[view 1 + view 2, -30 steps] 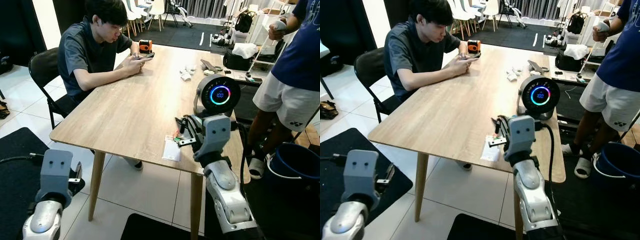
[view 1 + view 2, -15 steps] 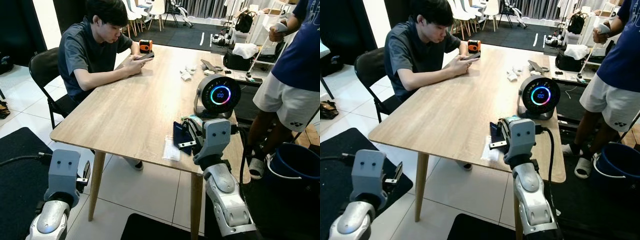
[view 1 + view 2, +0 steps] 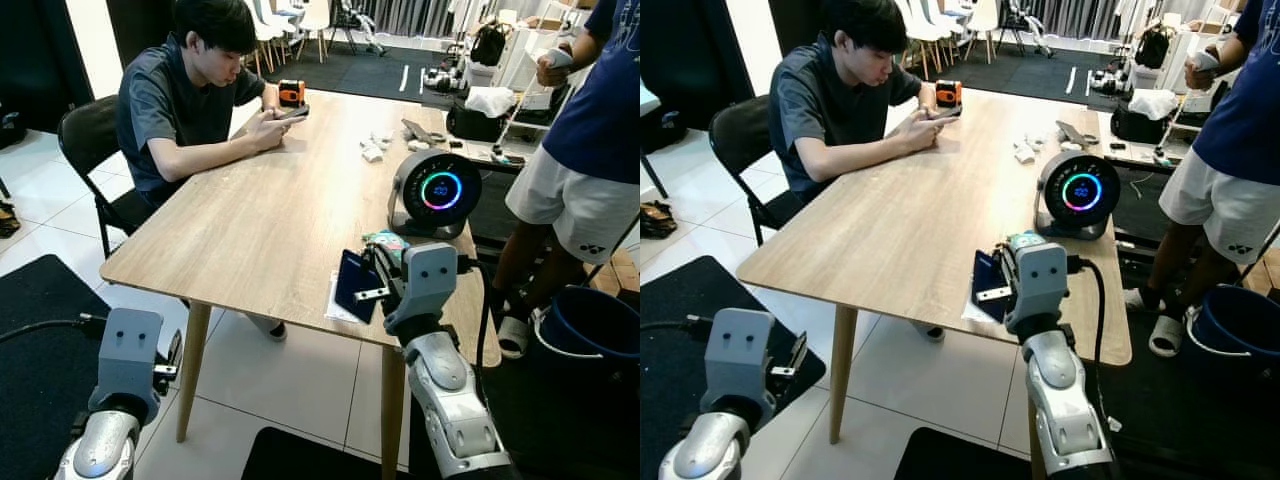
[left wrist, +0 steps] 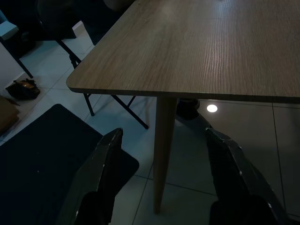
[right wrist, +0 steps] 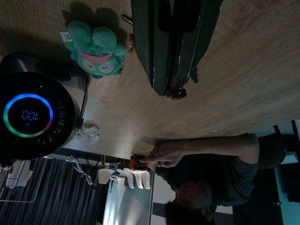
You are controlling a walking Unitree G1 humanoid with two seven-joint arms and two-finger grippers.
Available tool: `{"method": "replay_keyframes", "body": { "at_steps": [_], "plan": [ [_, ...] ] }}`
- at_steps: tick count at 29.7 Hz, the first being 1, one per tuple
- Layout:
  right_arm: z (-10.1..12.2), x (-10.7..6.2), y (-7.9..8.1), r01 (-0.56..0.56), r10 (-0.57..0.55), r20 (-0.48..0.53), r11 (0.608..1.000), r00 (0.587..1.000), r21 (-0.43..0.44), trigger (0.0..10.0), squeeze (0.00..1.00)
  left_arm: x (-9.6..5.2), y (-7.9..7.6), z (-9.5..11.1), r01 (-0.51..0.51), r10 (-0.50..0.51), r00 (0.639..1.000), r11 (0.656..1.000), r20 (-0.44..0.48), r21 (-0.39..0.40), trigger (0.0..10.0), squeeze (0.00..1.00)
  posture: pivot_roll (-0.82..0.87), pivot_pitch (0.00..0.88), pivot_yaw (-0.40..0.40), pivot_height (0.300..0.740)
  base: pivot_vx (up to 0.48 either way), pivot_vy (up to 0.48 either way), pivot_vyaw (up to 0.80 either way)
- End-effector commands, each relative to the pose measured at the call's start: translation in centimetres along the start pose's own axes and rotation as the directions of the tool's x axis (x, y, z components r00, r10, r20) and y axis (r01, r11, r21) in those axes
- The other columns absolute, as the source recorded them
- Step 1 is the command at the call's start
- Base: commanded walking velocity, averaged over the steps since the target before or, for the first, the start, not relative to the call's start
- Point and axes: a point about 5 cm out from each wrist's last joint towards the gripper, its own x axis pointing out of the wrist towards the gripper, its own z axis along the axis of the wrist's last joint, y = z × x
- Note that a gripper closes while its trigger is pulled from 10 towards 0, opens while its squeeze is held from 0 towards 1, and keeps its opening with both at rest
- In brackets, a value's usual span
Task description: Hang keys on a hook
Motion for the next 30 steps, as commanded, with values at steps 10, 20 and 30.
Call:
{"method": "replay_keyframes", "body": {
  "at_steps": [10, 20, 30],
  "plan": [
    [-0.59, -0.28, -0.17, 0.01, -0.009, -0.02, 1.0, 1.0, 0.014, 10.0, 0.0, -0.12, -0.58, 0.36, 0.017, -0.017, 1.0, 1.0, 0.021, -0.022, 10.0, 0.0, 0.15, 0.137, -0.052, 0.74, 0.0, 0.0, 0.0],
    [-0.66, -0.28, -0.13, 0.009, -0.008, -0.025, 1.0, 1.0, 0.019, 10.0, 0.0, 0.03, -0.38, 0.26, 0.007, -0.007, 1.0, 0.999, 0.014, -0.035, 10.0, 0.0, 0.15, 0.138, -0.051, 0.74, 0.0, 0.048, 0.0],
    [-0.7, -0.27, -0.09, 0.007, -0.006, -0.027, 1.0, 1.0, 0.02, 10.0, 0.0, 0.13, -0.26, 0.27, 0.004, -0.003, 1.0, 1.0, 0.015, -0.027, 10.0, 0.0, 0.15, 0.136, -0.051, 0.74, 0.0, 0.384, 0.0]
  ]
}}
